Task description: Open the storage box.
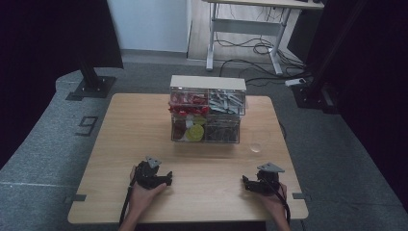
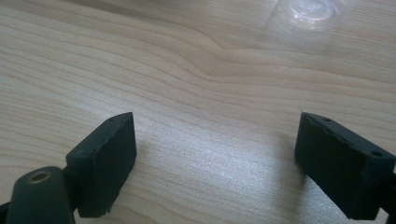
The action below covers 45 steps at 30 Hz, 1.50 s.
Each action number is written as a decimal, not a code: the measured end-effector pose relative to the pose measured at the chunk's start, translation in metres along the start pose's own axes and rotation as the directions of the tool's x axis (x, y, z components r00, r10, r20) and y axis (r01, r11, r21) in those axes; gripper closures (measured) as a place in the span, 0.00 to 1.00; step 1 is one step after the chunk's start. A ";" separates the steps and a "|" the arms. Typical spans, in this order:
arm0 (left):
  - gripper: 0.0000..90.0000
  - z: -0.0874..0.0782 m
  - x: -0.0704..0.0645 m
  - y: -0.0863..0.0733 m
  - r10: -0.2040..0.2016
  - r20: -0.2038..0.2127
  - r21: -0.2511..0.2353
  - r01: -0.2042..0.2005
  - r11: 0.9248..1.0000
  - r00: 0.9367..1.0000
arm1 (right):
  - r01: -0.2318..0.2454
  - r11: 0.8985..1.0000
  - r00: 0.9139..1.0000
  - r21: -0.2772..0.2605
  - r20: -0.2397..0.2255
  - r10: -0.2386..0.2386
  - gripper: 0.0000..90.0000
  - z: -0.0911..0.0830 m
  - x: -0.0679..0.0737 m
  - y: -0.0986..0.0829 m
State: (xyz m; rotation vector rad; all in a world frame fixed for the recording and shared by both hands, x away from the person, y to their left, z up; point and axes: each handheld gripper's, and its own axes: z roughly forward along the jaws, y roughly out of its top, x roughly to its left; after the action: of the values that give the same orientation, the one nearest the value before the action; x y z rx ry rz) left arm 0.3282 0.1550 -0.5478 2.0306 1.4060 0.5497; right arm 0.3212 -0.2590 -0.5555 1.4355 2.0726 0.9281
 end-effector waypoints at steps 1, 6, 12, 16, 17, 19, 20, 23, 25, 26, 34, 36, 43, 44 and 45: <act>0.12 0.000 0.000 0.000 0.000 0.000 0.000 0.000 1.000 1.000 | 0.001 1.000 1.000 -0.001 -0.002 -0.001 0.16 0.000 0.000 0.000; 0.18 -0.005 0.003 -0.004 -0.003 -0.035 -0.037 0.001 0.999 0.999 | 0.003 1.000 1.000 -0.002 -0.003 -0.003 0.16 0.000 0.000 0.000; 0.28 -0.014 0.016 -0.009 -0.051 -0.029 -0.065 0.049 0.997 0.998 | 0.001 1.000 1.000 -0.005 0.006 -0.001 0.17 -0.001 0.000 0.000; 0.33 -0.021 0.021 -0.010 -0.072 -0.017 -0.085 0.071 0.994 0.997 | -0.003 1.000 1.000 -0.006 0.008 0.003 0.18 -0.001 0.000 0.000; 0.35 -0.021 0.021 -0.010 -0.072 -0.017 -0.085 0.071 0.994 0.997 | -0.003 1.000 1.000 -0.006 0.008 0.003 0.18 -0.001 0.000 0.000; 0.38 -0.023 0.023 -0.011 -0.081 -0.008 -0.097 0.080 0.992 0.997 | -0.004 1.000 1.000 -0.006 0.010 0.004 0.18 -0.001 0.000 0.000; 0.39 -0.025 0.025 -0.012 -0.090 -0.004 -0.105 0.089 0.991 0.996 | -0.009 1.000 1.000 -0.006 0.014 0.009 0.18 -0.001 0.000 -0.001; 0.41 -0.028 0.026 -0.012 -0.095 0.000 -0.115 0.095 0.989 0.995 | -0.012 1.000 1.000 -0.008 0.018 0.012 0.19 -0.001 0.000 -0.001; 0.43 -0.029 0.025 -0.012 -0.099 0.004 -0.121 0.098 0.988 0.995 | -0.012 1.000 1.000 -0.008 0.018 0.012 0.19 -0.001 0.000 -0.001; 0.44 -0.031 0.025 -0.011 -0.100 0.006 -0.128 0.100 0.987 0.995 | -0.013 1.000 1.000 -0.008 0.019 0.013 0.20 -0.001 0.000 -0.001; 0.56 -0.040 0.025 -0.008 -0.108 0.039 -0.175 0.113 0.978 0.993 | -0.017 1.000 1.000 -0.010 0.024 0.018 0.20 -0.002 0.000 -0.001; 0.59 -0.043 0.026 -0.008 -0.105 0.038 -0.191 0.111 0.975 0.994 | -0.017 1.000 1.000 -0.010 0.024 0.018 0.20 -0.002 0.000 -0.001; 0.70 -0.051 0.030 -0.007 -0.122 0.044 -0.206 0.129 0.970 0.992 | -0.017 1.000 1.000 -0.010 0.024 0.018 0.21 -0.002 0.000 -0.001; 0.75 -0.054 0.031 -0.006 -0.120 0.053 -0.204 0.128 0.971 0.991 | -0.017 1.000 1.000 -0.010 0.024 0.018 0.21 -0.002 0.000 -0.001; 0.78 -0.054 0.031 -0.006 -0.120 0.053 -0.204 0.128 0.971 0.991 | -0.017 1.000 1.000 -0.010 0.024 0.018 0.21 -0.002 0.000 -0.001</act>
State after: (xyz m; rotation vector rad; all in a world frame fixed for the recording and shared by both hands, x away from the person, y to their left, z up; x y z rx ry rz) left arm 0.3009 0.1990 -0.5124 1.7680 1.3801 0.5720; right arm 0.3194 -0.2599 -0.5551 1.4549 2.0382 0.9224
